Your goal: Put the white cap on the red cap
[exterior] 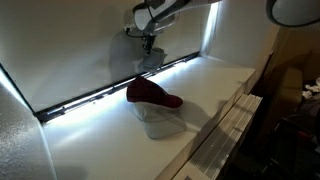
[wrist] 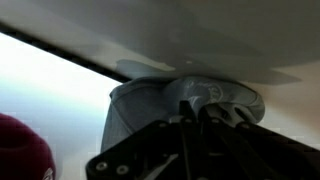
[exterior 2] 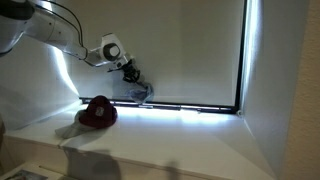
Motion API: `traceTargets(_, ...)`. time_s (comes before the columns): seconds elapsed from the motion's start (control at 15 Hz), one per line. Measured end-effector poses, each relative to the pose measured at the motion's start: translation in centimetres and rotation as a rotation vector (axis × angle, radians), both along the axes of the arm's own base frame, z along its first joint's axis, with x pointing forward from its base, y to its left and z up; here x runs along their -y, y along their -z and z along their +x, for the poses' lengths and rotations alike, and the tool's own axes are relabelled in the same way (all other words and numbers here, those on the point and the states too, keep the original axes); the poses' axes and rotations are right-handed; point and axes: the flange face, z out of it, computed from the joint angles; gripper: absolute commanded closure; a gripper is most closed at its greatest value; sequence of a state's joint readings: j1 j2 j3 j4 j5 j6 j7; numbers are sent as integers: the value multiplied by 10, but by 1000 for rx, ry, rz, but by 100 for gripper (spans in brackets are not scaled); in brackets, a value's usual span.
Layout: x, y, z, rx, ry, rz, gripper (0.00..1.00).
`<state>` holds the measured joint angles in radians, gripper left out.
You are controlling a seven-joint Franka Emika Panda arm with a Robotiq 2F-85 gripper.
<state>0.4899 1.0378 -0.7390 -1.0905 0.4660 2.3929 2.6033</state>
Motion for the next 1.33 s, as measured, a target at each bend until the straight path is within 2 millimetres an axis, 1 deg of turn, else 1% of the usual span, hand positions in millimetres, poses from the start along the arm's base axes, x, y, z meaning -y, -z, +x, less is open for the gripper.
traceTargets(0.2,-58,-14,1,-137,-118,-27,98)
traceTargets(0.27,-75,-20,0,-169,-161,-18,98)
traceTargets(0.4,-98,-36,-3,-226,-246,18,98)
traceTargets(0.47,-104,-46,-5,-258,-291,44,98)
traceTargets(0.6,-112,-63,-12,-319,-379,79,98)
traceTargets(0.8,-119,-77,-26,-422,-500,150,98)
traceTargets(1.07,-122,-76,-43,-553,-600,180,98)
traceTargets(1.33,-123,-75,-48,-592,-629,181,98)
